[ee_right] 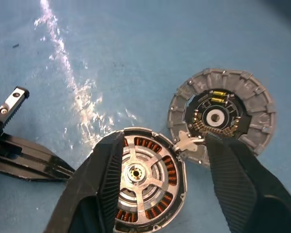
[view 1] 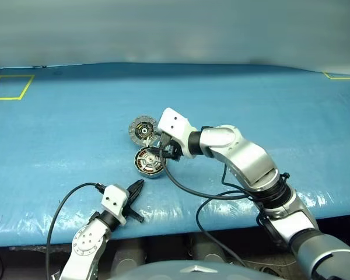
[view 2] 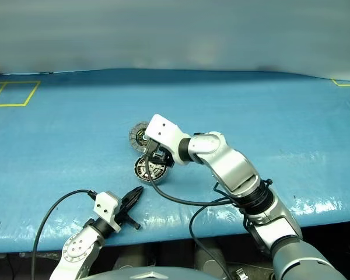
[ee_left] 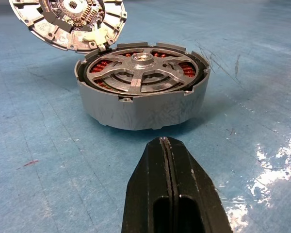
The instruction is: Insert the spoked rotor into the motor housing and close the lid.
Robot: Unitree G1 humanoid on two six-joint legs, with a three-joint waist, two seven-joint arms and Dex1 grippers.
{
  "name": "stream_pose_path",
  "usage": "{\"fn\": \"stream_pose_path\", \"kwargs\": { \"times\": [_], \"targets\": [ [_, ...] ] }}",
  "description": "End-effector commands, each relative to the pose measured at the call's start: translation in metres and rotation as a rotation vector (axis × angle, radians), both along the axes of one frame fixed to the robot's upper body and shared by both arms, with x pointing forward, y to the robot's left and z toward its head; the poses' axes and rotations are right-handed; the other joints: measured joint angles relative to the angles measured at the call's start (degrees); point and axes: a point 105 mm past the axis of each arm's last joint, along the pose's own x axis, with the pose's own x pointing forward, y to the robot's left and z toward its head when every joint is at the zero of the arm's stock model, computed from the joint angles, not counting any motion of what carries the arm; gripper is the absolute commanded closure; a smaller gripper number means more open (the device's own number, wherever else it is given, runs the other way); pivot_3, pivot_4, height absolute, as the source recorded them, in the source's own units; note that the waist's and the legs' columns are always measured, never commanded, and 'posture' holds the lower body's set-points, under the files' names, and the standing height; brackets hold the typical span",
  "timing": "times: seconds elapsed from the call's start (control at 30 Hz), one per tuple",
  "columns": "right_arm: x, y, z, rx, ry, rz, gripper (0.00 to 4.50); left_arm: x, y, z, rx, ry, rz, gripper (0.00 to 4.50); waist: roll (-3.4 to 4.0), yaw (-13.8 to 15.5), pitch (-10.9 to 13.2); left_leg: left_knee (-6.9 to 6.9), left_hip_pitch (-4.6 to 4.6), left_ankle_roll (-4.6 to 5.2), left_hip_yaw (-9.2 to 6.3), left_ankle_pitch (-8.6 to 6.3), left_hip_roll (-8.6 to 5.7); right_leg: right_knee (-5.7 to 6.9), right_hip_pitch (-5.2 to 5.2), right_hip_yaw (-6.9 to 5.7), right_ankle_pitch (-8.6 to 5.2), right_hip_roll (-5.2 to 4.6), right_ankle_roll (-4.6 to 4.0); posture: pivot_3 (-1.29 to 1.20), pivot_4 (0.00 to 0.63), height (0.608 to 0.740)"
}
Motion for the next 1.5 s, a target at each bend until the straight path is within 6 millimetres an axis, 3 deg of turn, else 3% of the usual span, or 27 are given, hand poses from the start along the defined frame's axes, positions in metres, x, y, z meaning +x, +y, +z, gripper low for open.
{"fn": "stream_pose_path", "kwargs": {
  "times": [0.03, 0.2, 0.37, 0.53, 0.7, 0.83, 1.0, 1.5],
  "targets": [
    [0.029, -0.015, 0.023, 0.008, -0.154, -0.096, 2.74, 0.001, 0.003, 0.004, -0.002, -0.029, 0.018, 4.50, 0.00, -0.1, 0.0, 0.02, 0.01, 0.00, 0.01, 0.00, 0.00, 0.00, 0.02, 0.00, 0.00, 0.00, 0.00, 0.00, 0.150, 0.740],
    [0.081, -0.016, 0.042, -0.005, -0.305, -0.193, 4.39, 0.003, 0.003, 0.007, 0.004, -0.053, 0.016, 4.50, 0.02, -0.6, 0.0, 0.05, 0.06, 0.00, 0.16, 0.01, 0.01, 0.04, 0.00, 0.11, 0.02, 0.07, 0.02, 0.00, 0.150, 0.740],
    [0.118, 0.007, 0.042, -0.073, -0.425, -0.198, 4.46, 0.004, 0.001, 0.009, 0.016, -0.079, 0.026, 4.50, 0.01, -0.6, 0.0, -0.08, 0.07, -0.01, 0.29, 0.01, -0.01, 0.05, -0.03, 0.08, 0.06, 0.17, 0.02, 0.00, 0.150, 0.740],
    [0.132, 0.036, 0.034, -0.076, -0.405, -0.160, 4.46, 0.001, -0.005, 0.011, 0.012, -0.093, 0.037, 4.50, 0.02, -0.6, 0.0, -0.26, 0.05, -0.02, 0.46, 0.00, 0.05, 0.01, -0.11, 0.09, 0.13, 0.13, 0.16, 0.00, 0.150, 0.740],
    [0.123, 0.059, 0.026, -0.095, -0.343, -0.020, 4.46, -0.005, -0.014, 0.013, -0.013, -0.101, 0.047, 4.50, 0.04, -0.5, 0.0, -0.32, 0.02, -0.04, 0.44, -0.01, 0.06, -0.05, -0.13, 0.07, 0.10, 0.02, 0.11, 0.00, 0.150, 0.740],
    [0.115, 0.065, 0.019, -0.142, -0.318, 0.077, 4.46, -0.008, -0.020, 0.014, -0.027, -0.099, 0.045, 4.50, 0.04, -0.5, 0.0, -0.31, 0.05, -0.05, 0.40, -0.01, 0.06, -0.01, -0.12, 0.08, 0.04, 0.01, 0.01, 0.00, 0.150, 0.740],
    [0.105, 0.066, 0.004, -0.246, -0.287, 0.205, 4.46, -0.010, -0.022, 0.015, -0.035, -0.099, 0.052, 4.50, 0.06, -0.6, 0.0, -0.30, 0.06, -0.05, 0.38, -0.01, 0.07, 0.03, -0.12, 0.07, 0.03, 0.04, -0.01, 0.00, 0.150, 0.740],
    [0.081, 0.056, 0.005, -0.340, -0.231, 0.461, 4.46, -0.007, -0.022, 0.015, -0.038, -0.090, 0.040, 4.50, 0.06, -0.5, 0.0, -0.31, 0.12, -0.06, 0.36, -0.02, 0.07, 0.03, -0.08, 0.07, 0.03, 0.04, 0.00, 0.00, 0.150, 0.740]
  ]
}}
